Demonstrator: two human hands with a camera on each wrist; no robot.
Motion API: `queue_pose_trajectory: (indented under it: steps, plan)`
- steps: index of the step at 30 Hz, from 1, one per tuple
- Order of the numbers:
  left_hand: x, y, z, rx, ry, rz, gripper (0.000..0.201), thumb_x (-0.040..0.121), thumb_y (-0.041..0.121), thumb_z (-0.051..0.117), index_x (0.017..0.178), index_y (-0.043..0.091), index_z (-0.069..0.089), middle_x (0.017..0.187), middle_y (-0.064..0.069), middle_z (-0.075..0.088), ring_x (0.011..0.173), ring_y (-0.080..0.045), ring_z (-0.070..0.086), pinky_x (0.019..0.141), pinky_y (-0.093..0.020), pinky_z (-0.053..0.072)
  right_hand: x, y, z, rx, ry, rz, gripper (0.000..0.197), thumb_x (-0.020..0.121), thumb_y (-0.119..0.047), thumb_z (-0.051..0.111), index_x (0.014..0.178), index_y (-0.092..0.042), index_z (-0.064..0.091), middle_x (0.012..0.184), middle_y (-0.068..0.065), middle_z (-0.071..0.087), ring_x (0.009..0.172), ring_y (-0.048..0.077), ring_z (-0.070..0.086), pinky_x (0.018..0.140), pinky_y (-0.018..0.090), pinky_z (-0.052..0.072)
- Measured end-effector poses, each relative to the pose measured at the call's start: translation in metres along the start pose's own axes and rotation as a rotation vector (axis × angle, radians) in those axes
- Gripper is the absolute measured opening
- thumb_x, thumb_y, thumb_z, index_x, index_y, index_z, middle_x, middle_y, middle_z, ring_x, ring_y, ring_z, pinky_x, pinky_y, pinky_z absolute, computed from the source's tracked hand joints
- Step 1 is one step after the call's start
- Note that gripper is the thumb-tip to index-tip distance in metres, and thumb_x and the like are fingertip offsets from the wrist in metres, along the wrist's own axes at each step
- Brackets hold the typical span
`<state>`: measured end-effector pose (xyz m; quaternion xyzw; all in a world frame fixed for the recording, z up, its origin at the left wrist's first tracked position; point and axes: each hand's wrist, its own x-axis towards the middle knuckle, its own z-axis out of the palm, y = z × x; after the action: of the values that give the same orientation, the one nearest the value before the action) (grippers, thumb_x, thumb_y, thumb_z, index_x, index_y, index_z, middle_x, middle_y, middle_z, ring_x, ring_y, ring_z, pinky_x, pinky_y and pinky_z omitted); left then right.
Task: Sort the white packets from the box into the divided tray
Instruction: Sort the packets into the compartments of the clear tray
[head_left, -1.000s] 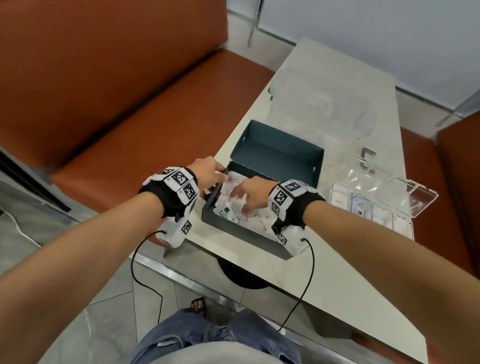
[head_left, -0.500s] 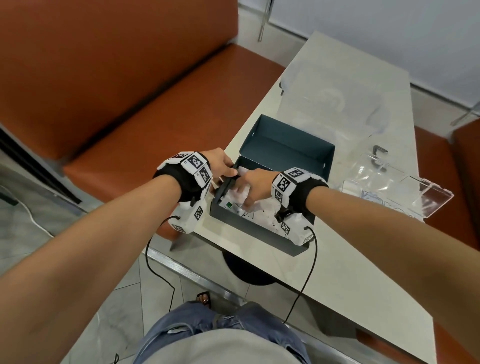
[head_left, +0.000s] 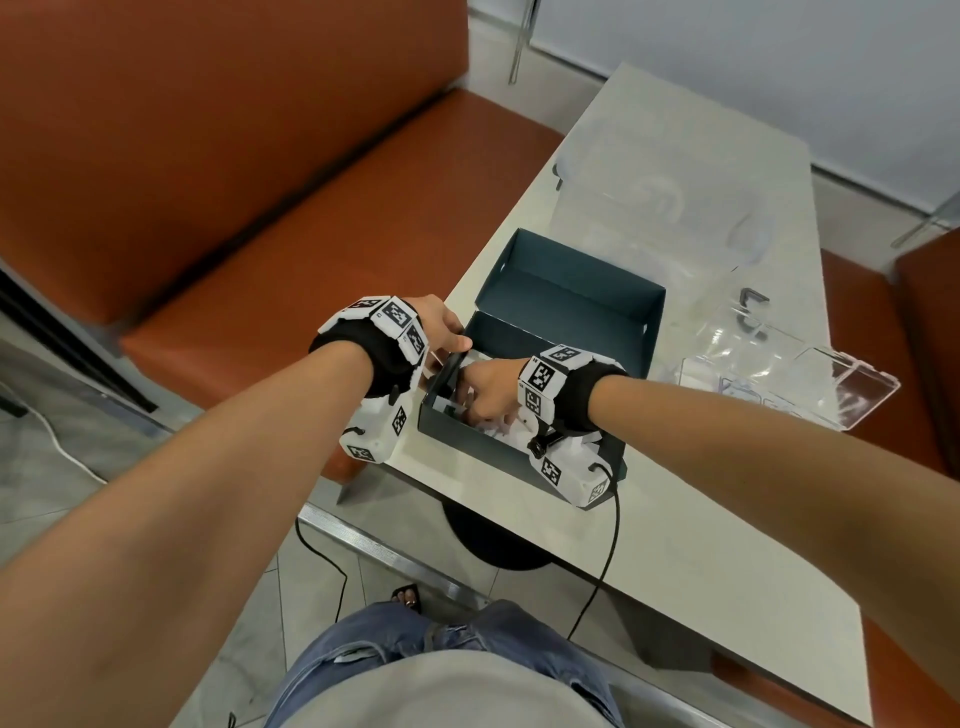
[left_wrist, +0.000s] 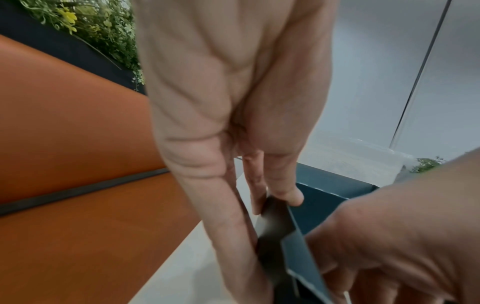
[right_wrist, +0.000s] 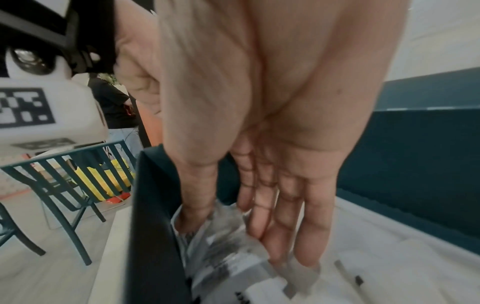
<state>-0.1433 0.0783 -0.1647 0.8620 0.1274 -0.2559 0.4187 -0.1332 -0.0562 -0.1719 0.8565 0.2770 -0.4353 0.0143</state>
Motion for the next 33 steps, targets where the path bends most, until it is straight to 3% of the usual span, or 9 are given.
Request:
queue_pose_trajectory:
  steps: [3,7,13,17,20,22,24,28,33]
  plan:
    - [-0.001,0.001,0.001,-0.009,0.002,-0.012,0.042,0.094,0.027,0.062,0.13,0.008,0.058,0.114,-0.016,0.067,0.106,-0.036,0.063,0.092,-0.051,0.052,0.003,0.0,0.006,0.122,-0.047,0.051,0.037,0.088,-0.001,0.055,0.124,0.007,0.052,0.108,0.024,0.064,0.088,0.032,0.066,0.08,0.042,0.058]
    - [-0.003,0.002,0.001,-0.012,0.002,-0.014,0.043,0.094,0.028,0.061,0.132,0.008,0.057,0.115,-0.016,0.067,0.106,-0.036,0.063,0.092,-0.051,0.052,0.006,-0.001,0.008,0.257,-0.044,0.063,0.044,0.089,0.0,0.056,0.131,-0.002,0.042,0.105,0.018,0.058,0.085,0.027,0.06,0.068,0.034,0.056]
    - [-0.002,0.0,0.0,-0.001,-0.002,-0.013,0.042,0.094,0.029,0.062,0.13,0.009,0.059,0.114,-0.014,0.068,0.104,-0.035,0.064,0.091,-0.051,0.053,0.007,-0.005,0.01,0.301,-0.016,0.055,0.045,0.092,-0.001,0.049,0.136,-0.006,0.044,0.129,0.019,0.052,0.104,0.032,0.06,0.086,0.044,0.056]
    - [-0.002,0.0,0.0,-0.005,0.0,-0.012,0.039,0.093,0.029,0.062,0.126,0.009,0.061,0.108,-0.014,0.07,0.1,-0.034,0.066,0.088,-0.051,0.055,0.003,-0.006,0.01,0.266,-0.024,0.02,0.057,0.09,0.006,0.047,0.144,-0.012,0.039,0.139,0.015,0.042,0.114,0.038,0.056,0.083,0.043,0.057]
    - [-0.002,0.0,0.0,-0.062,-0.02,-0.021,0.033,0.094,0.026,0.062,0.121,0.007,0.062,0.095,-0.012,0.072,0.088,-0.032,0.069,0.068,-0.045,0.06,-0.01,0.003,0.003,0.256,0.035,-0.05,0.051,0.088,-0.003,0.06,0.137,-0.013,0.048,0.133,0.014,0.048,0.105,0.029,0.057,0.065,0.035,0.06]
    - [-0.003,0.001,0.001,-0.115,-0.04,-0.049,0.031,0.094,0.023,0.061,0.121,0.007,0.06,0.088,-0.01,0.07,0.077,-0.028,0.068,0.05,-0.035,0.057,-0.023,0.013,-0.005,0.316,0.095,-0.09,0.041,0.089,-0.007,0.063,0.129,-0.009,0.054,0.128,0.015,0.053,0.103,0.03,0.061,0.07,0.042,0.06]
    - [-0.005,0.003,0.001,-0.084,-0.045,-0.055,0.039,0.095,0.023,0.06,0.131,0.009,0.054,0.098,-0.011,0.068,0.078,-0.026,0.068,0.05,-0.034,0.057,-0.037,0.026,-0.013,0.454,0.158,-0.119,0.033,0.091,-0.007,0.062,0.123,-0.007,0.057,0.121,0.01,0.058,0.101,0.029,0.065,0.078,0.045,0.059]
    - [-0.004,0.019,-0.003,0.075,0.248,0.1,0.047,0.096,0.031,0.057,0.137,0.011,0.047,0.13,-0.012,0.057,0.098,-0.027,0.066,0.078,-0.039,0.059,-0.077,0.053,-0.028,0.808,0.335,-0.158,0.024,0.092,-0.007,0.06,0.116,-0.009,0.061,0.109,0.009,0.069,0.094,0.021,0.071,0.076,0.038,0.06]
    - [-0.015,0.071,-0.003,-0.265,0.343,0.376,0.02,0.097,0.036,0.053,0.11,0.023,0.06,0.101,0.001,0.068,0.089,-0.01,0.067,0.057,-0.018,0.055,-0.128,0.084,-0.033,1.215,0.59,-0.268,0.025,0.093,-0.004,0.058,0.118,-0.01,0.057,0.102,0.006,0.07,0.086,0.019,0.072,0.065,0.033,0.059]
